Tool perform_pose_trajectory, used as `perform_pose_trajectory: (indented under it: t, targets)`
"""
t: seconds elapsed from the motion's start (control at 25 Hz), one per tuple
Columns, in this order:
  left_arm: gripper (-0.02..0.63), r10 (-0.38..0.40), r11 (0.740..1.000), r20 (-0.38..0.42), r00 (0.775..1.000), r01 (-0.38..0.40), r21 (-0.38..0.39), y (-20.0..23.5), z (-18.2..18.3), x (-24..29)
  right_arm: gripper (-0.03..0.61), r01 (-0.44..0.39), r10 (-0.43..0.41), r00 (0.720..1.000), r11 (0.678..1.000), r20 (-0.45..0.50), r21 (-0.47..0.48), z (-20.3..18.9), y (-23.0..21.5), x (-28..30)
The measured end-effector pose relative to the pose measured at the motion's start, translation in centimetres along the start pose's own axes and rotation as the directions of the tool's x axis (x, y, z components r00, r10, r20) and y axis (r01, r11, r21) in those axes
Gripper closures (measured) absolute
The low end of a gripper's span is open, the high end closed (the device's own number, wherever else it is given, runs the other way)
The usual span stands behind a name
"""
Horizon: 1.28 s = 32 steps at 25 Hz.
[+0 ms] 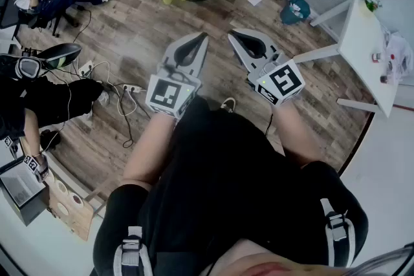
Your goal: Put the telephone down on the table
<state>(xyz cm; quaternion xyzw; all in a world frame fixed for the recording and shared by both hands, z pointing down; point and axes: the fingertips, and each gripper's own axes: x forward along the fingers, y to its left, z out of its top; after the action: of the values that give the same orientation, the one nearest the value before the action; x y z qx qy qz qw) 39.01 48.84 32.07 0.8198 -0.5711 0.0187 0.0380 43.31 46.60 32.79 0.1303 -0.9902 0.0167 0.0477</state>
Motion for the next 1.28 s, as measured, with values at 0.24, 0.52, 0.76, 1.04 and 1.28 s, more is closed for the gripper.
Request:
perform_pose_trajectory:
  t: [0.24,0.52,0.76,1.04,1.28]
  targets:
    - [0.603,-0.006,1.000,-0.007,1.000,0.006,-0.001,1.5,0.1,0.7,0.561,0.005,-0.005,1.000,1.000,-0.001,0.016,0.0,-0.8,1.4]
    - [0.601,-0.012,1.000,-0.012,1.000,0.012,0.004,4.4,-0.2,0.3,0.560,0.041,-0.040,0.999,0.998,-0.016,0.048,-0.6,-1.0,4.2]
    - [0.601,-0.032,0.999,0.001,0.999,0.032,-0.003,8.3,0.0,-0.1,0.560,0.059,-0.058,0.998,0.998,-0.018,0.033,-0.1,-0.3,8.4]
    - [0.601,-0.073,0.997,0.011,0.997,0.073,-0.004,13.7,0.8,-0.4,0.560,0.083,-0.083,0.996,0.996,-0.017,0.032,1.3,-0.2,14.4]
    - [0.601,-0.092,0.995,0.014,0.996,0.092,-0.026,18.1,0.5,-0.8,0.560,0.093,-0.092,0.995,0.995,-0.038,0.022,1.2,0.2,18.6]
